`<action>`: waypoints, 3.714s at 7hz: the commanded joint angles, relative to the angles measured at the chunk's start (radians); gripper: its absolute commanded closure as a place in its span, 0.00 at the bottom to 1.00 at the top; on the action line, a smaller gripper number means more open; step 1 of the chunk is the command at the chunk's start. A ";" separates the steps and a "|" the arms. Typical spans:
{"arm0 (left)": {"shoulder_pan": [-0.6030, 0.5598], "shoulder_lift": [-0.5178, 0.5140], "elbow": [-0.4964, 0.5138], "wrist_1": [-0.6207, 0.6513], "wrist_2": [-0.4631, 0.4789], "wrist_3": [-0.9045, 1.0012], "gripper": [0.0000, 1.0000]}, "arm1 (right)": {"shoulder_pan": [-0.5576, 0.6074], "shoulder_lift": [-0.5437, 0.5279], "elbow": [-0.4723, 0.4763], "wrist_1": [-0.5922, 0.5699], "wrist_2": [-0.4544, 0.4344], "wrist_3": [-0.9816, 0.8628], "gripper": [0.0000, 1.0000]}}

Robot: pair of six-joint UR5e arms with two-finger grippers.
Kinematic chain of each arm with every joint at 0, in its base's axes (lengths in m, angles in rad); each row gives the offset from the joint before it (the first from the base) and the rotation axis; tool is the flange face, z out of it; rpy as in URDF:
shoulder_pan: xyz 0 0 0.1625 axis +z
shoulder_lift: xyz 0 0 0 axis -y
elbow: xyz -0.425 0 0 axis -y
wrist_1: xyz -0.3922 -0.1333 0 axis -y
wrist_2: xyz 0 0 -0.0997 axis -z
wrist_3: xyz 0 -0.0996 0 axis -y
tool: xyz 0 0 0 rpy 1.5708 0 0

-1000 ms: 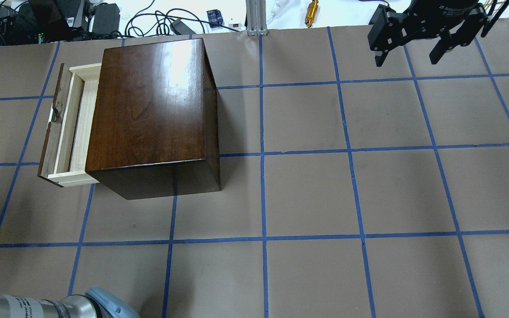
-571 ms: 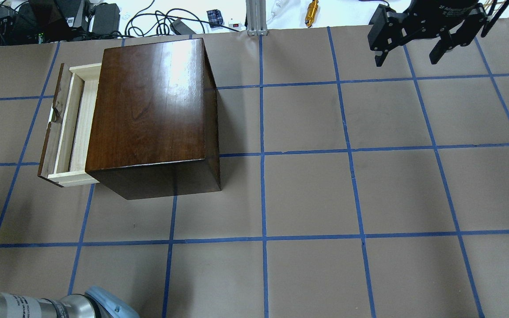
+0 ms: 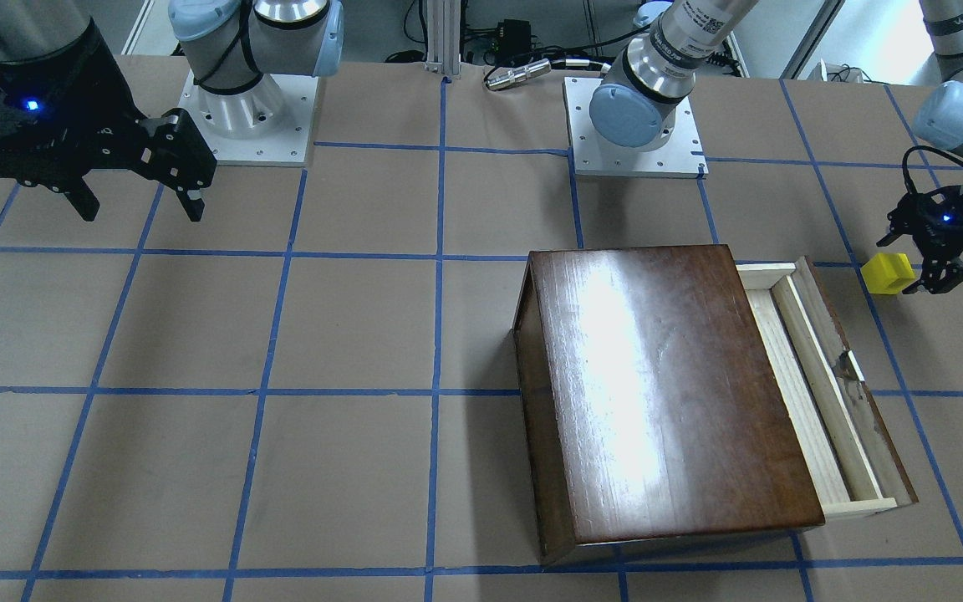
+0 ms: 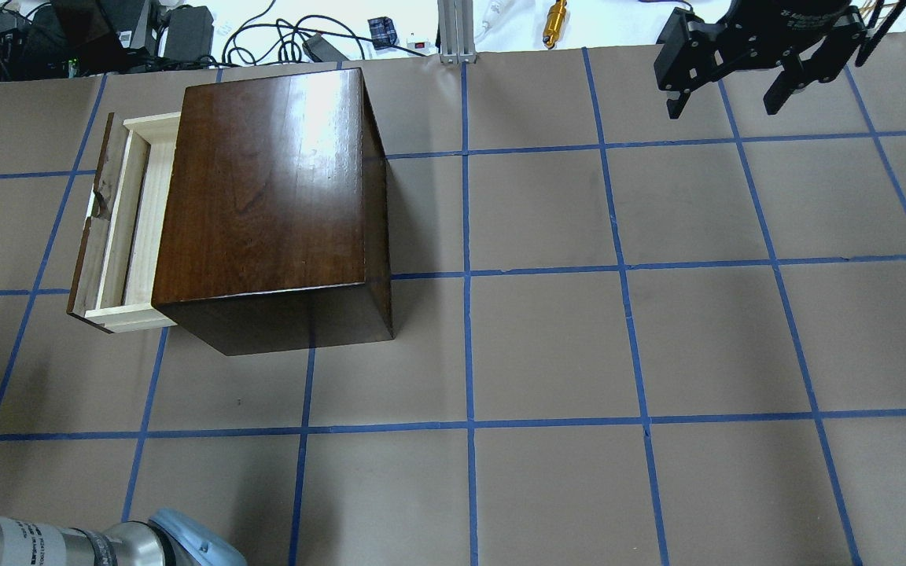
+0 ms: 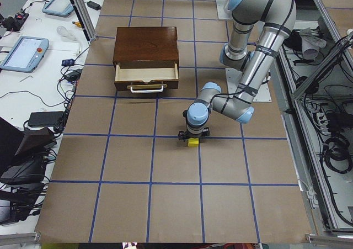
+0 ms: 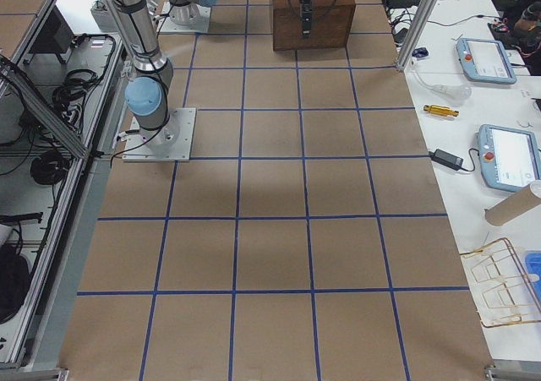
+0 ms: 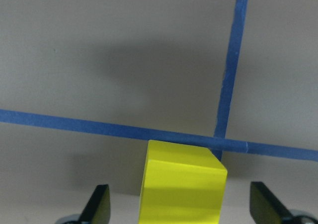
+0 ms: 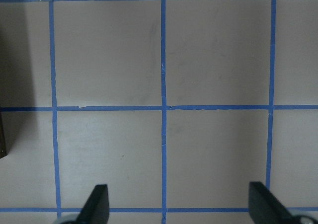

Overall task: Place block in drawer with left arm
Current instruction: 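Lower the left gripper and grasp the yellow cube, then lift the yellow cube with the left gripper and carry it over the drawer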

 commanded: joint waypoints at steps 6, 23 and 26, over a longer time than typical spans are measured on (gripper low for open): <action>0.002 -0.037 -0.002 0.034 -0.028 0.070 0.65 | 0.000 -0.001 0.000 0.000 -0.001 0.000 0.00; -0.712 0.015 0.518 -0.530 -0.111 -0.688 0.96 | 0.000 0.000 0.000 0.000 0.001 0.000 0.00; -0.705 0.017 0.481 -0.488 -0.108 -0.636 0.96 | 0.000 0.000 0.000 0.000 -0.001 0.000 0.00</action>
